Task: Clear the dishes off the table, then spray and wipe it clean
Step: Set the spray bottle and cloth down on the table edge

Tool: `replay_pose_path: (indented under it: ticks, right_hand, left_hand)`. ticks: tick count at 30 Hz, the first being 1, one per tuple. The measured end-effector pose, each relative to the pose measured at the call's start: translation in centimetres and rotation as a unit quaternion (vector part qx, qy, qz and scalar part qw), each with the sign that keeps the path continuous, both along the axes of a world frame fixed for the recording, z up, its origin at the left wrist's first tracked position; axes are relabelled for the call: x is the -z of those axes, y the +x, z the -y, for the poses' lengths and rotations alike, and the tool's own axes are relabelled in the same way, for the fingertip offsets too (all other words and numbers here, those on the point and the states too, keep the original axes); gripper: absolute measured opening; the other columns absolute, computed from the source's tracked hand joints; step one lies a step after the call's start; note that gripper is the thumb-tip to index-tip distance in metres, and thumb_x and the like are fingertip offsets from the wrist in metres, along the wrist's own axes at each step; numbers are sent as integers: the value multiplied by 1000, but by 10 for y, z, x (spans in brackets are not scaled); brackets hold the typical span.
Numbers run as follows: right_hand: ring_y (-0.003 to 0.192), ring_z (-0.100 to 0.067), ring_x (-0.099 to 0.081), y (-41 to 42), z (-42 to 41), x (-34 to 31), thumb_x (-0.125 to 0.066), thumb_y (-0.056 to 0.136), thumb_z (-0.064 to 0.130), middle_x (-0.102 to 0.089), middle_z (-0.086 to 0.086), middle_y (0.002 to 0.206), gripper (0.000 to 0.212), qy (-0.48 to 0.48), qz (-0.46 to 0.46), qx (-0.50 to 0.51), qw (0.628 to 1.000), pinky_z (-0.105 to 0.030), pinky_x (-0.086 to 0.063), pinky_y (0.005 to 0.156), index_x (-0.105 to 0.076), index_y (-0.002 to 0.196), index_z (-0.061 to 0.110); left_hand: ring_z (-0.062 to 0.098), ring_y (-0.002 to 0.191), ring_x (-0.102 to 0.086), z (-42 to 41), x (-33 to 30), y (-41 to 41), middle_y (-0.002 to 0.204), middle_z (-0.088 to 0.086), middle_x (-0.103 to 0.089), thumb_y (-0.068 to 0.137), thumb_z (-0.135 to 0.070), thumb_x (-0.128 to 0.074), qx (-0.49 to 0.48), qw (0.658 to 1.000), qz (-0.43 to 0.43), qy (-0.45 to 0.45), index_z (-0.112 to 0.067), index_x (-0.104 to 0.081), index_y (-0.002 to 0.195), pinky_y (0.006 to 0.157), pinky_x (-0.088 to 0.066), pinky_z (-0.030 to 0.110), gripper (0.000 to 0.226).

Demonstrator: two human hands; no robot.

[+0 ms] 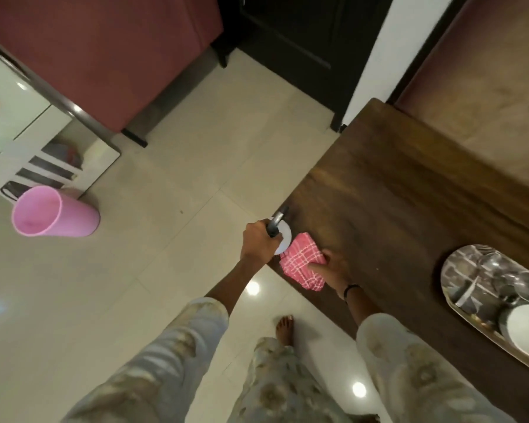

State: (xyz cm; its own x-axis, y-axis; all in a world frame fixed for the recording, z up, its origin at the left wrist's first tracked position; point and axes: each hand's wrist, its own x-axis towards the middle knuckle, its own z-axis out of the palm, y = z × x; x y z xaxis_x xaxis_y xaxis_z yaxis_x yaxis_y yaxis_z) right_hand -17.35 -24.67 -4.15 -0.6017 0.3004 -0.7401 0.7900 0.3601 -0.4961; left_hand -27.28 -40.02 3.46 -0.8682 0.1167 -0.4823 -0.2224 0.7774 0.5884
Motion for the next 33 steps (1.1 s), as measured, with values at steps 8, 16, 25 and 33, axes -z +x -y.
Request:
replay_pose_path:
  ticks: [8, 16, 25, 33]
  right_hand:
    - [87, -23, -66, 86, -54, -52, -76, 77, 17, -68, -9, 103, 33, -120, -90, 282, 948, -32, -54, 70, -62, 105, 7]
    - [98, -28, -66, 227, -138, -124, -72, 81, 11, -68, -12, 112, 37, -180, -165, 369, 897, -47, -52, 90, -59, 116, 10]
    - [106, -27, -63, 404, -238, -187, -73, 80, 11, -64, -10, 120, 49, -108, -255, 456, 846, -49, -51, 93, -52, 124, 10]
    - [90, -22, -63, 528, -329, -206, -69, 83, 9, -64, -11, 111, 35, -55, -269, 550, 788, -28, -50, 64, -53, 114, 8]
  left_hand:
    - [32, 79, -70, -36, -39, 69, 85, 19, -73, 72, -23, -73, -22, 1000, 3, -5, 5, -70, 89, 75, -57, 35, 34]
    - [29, 76, -71, -123, -101, 197, 80, 15, -73, 65, -34, -67, 45, 998, -24, 36, -1, -71, 90, 77, -58, 40, 41]
    - [22, 69, -72, -262, -158, 356, 75, 10, -75, 67, -32, -74, 189, 975, -66, 95, -5, -72, 84, 71, -60, 40, 33]
    - [17, 59, -70, -384, -195, 470, 66, 12, -72, 76, -16, -70, 310, 939, -66, 135, -11, -64, 70, 65, -60, 37, 11]
